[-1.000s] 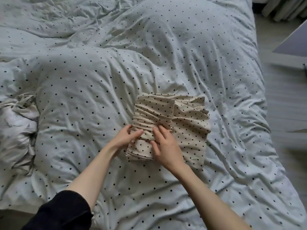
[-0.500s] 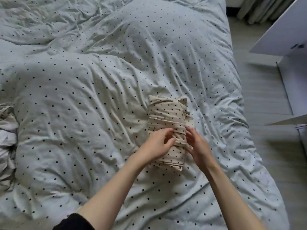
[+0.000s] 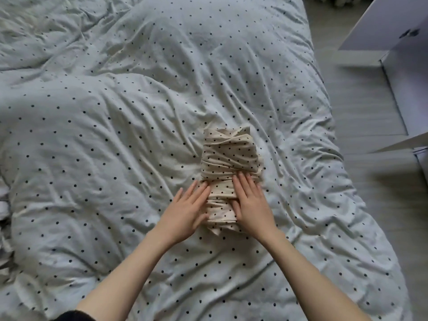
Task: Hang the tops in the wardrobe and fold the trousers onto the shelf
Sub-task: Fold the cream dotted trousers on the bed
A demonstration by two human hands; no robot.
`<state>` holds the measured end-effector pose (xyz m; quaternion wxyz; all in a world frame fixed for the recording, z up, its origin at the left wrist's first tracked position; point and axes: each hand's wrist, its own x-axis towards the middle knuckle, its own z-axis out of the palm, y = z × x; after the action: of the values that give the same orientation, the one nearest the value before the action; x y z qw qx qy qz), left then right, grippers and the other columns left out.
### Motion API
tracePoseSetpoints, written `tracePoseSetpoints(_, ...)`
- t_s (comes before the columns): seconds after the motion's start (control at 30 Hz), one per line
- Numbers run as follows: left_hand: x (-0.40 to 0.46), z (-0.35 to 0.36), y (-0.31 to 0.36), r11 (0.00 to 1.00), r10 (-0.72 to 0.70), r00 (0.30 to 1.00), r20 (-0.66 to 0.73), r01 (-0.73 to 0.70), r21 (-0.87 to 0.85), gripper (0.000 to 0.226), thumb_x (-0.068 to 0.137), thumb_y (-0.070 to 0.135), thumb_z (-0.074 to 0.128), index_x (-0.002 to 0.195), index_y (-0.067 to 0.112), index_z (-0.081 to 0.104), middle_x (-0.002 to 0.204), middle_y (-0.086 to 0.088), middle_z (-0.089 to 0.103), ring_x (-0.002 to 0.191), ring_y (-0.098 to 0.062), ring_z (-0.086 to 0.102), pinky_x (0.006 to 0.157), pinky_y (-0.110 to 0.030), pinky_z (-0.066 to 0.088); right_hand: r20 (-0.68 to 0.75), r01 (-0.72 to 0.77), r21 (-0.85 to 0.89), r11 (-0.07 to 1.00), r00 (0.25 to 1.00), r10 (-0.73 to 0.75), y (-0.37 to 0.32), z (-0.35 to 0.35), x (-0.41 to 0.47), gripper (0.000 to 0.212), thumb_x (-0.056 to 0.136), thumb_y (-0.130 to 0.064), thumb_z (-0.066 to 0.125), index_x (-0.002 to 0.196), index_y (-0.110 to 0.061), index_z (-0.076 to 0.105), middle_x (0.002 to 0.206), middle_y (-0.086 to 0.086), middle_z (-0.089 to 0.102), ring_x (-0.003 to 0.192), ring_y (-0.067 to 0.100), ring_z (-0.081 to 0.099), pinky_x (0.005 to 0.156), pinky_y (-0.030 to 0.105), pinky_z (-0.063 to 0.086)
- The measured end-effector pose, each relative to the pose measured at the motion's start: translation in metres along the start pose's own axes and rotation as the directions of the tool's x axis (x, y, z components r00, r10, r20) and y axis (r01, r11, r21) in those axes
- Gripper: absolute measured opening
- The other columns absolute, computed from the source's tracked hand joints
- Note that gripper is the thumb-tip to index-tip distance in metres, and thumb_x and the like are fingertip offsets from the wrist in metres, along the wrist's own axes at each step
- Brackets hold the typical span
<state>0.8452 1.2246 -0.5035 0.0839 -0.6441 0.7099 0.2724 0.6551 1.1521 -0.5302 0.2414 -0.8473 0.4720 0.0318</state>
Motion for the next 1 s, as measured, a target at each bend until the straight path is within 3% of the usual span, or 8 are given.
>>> tracePoseSetpoints(0.17, 0.022, -0.007, 0.001, 0.963, 0.121, 0.988, -0.101, -0.092, 0.253, 0.084, 0.086, -0.003, 0.032, 0.136, 0.026, -0.029, 0.149, 0.007, -0.024, 0.133, -0.025, -0.035, 0.109, -0.041, -0.023, 0.132, -0.026, 0.000, 1.000, 0.991, 0.025, 0.024, -0.007, 0.022, 0.065, 0.099, -0.029, 0.037, 0.152, -0.019, -0.001, 0.159, 0.000, -0.005, 0.146, 0.016, -0.009, 0.120, 0.033, -0.003)
tracePoseSetpoints(0.33, 0.057, -0.036, -0.015, 0.826, 0.310, 0.950, -0.029, -0.254, 0.504, 0.077, 0.088, 0.004, 0.019, 0.131, 0.030, -0.039, 0.146, 0.011, -0.020, 0.131, -0.026, -0.036, 0.103, -0.047, -0.030, 0.023, -0.093, 0.194, 0.977, 0.996, 0.091, 0.003, -0.017, 0.008, 0.066, 0.096, -0.017, 0.040, 0.151, -0.009, 0.005, 0.158, 0.007, -0.012, 0.144, 0.018, -0.017, 0.117, 0.029, -0.011)
tracePoseSetpoints(0.4, 0.071, -0.046, -0.016, 0.738, 0.454, 0.890, -0.042, -0.349, 0.578, 0.074, 0.088, 0.009, 0.025, 0.141, 0.026, -0.024, 0.153, 0.005, -0.003, 0.138, -0.027, -0.020, 0.110, -0.051, -0.016, -0.039, -0.168, 0.331, 0.928, 0.981, 0.191, -0.017, -0.016, -0.005, 0.067, 0.097, -0.031, 0.041, 0.150, -0.006, 0.009, 0.158, 0.009, -0.012, 0.141, 0.013, -0.022, 0.115, 0.026, -0.014)
tracePoseSetpoints(0.5, 0.076, -0.058, -0.011, 0.675, 0.557, 0.830, -0.033, -0.429, 0.600, 0.064, 0.080, 0.014, 0.023, 0.144, 0.018, 0.024, 0.147, 0.000, 0.038, 0.138, -0.026, 0.023, 0.111, -0.051, 0.022, 0.012, -0.334, 0.267, 0.904, 0.939, 0.344, -0.044, -0.008, -0.013, 0.094, 0.090, -0.063, 0.038, 0.149, -0.004, -0.005, 0.156, 0.011, -0.019, 0.143, 0.018, -0.022, 0.115, 0.032, -0.015)
tracePoseSetpoints(0.6, 0.073, -0.056, -0.017, 0.678, 0.609, 0.792, -0.040, -0.494, 0.544, 0.057, 0.080, 0.009, 0.029, 0.133, 0.009, 0.050, 0.136, -0.012, 0.053, 0.131, -0.034, 0.041, 0.105, -0.051, 0.036, 0.093, -0.470, 0.219, 0.855, 0.882, 0.461, -0.063, -0.002, -0.004, 0.117, 0.077, -0.076, 0.043, 0.147, -0.002, -0.016, 0.155, 0.013, -0.023, 0.142, 0.024, -0.024, 0.112, 0.042, -0.018)
tracePoseSetpoints(0.77, 0.079, -0.057, -0.025, 0.698, 0.657, 0.743, -0.129, -0.535, 0.477, 0.042, 0.084, 0.000, 0.042, 0.125, 0.007, 0.039, 0.126, -0.026, 0.055, 0.125, -0.042, 0.047, 0.098, -0.055, 0.043, 0.079, -0.510, 0.144, 0.848, 0.860, 0.503, -0.064, 0.007, 0.003, 0.122, 0.078, -0.070, 0.053, 0.143, 0.000, -0.023, 0.153, 0.018, -0.025, 0.140, 0.030, -0.028, 0.111, 0.049, -0.020)
tracePoseSetpoints(0.87, 0.096, -0.066, -0.020, 0.701, 0.579, 0.810, -0.091, -0.438, 0.562, 0.077, 0.071, -0.001, 0.054, 0.144, 0.014, 0.033, 0.141, -0.023, 0.043, 0.131, -0.038, 0.041, 0.108, -0.056, 0.029, 0.067, -0.496, 0.112, 0.861, 0.868, 0.491, -0.055, 0.014, 0.003, 0.121, 0.079, -0.065, 0.055, 0.142, 0.000, -0.025, 0.153, 0.019, -0.025, 0.139, 0.031, -0.029, 0.113, 0.050, -0.018)
tracePoseSetpoints(1.0, 0.117, -0.070, -0.001, 0.735, 0.505, 0.859, -0.083, -0.378, 0.563, 0.055, 0.085, 0.007, 0.041, 0.139, 0.012, 0.046, 0.129, -0.022, 0.054, 0.118, -0.037, 0.054, 0.105, -0.047, 0.038, 0.025, -0.470, 0.145, 0.871, 0.881, 0.472, -0.043, 0.018, 0.003, 0.123, 0.077, -0.069, 0.055, 0.132, -0.008, -0.037, 0.143, 0.008, -0.037, 0.129, 0.024, -0.040, 0.113, 0.044, -0.019)
